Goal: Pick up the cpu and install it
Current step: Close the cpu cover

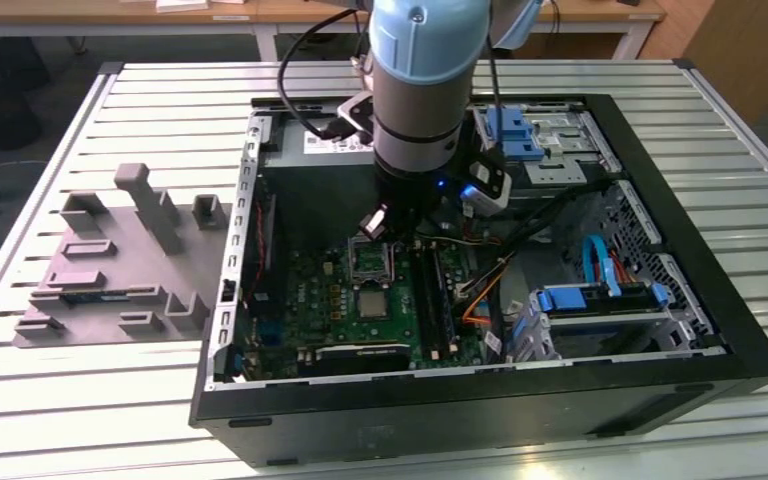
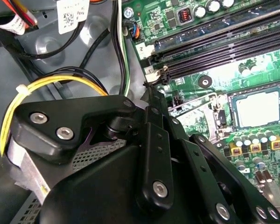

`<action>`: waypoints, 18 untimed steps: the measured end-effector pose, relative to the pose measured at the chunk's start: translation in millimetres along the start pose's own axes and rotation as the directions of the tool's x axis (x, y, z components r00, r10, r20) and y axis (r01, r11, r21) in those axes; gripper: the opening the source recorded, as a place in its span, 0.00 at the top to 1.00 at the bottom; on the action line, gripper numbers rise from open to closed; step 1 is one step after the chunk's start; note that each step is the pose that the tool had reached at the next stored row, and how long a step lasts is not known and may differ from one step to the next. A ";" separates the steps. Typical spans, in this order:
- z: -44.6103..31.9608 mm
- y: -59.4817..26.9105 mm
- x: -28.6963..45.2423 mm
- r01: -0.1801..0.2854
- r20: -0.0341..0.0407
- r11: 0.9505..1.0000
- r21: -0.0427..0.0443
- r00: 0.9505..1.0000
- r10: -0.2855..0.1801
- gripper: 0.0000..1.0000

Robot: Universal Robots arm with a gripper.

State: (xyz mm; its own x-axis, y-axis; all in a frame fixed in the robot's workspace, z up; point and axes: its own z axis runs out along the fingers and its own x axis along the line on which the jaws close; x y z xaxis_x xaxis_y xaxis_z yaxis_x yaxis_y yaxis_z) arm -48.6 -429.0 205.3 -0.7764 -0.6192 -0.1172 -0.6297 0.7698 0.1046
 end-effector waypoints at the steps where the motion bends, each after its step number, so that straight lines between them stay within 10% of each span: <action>1: 0.5 0.2 -0.2 0.003 0.000 1.000 0.000 1.000 -0.003 0.89; 18: 0.7 2.9 0.7 0.022 -0.020 1.000 0.019 1.000 -0.022 0.89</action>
State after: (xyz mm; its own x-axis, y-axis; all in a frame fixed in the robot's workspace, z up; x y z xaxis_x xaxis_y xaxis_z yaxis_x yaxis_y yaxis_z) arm -51.0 -427.1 204.8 -0.7628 -0.6390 -0.0993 -0.6463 0.7585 0.0833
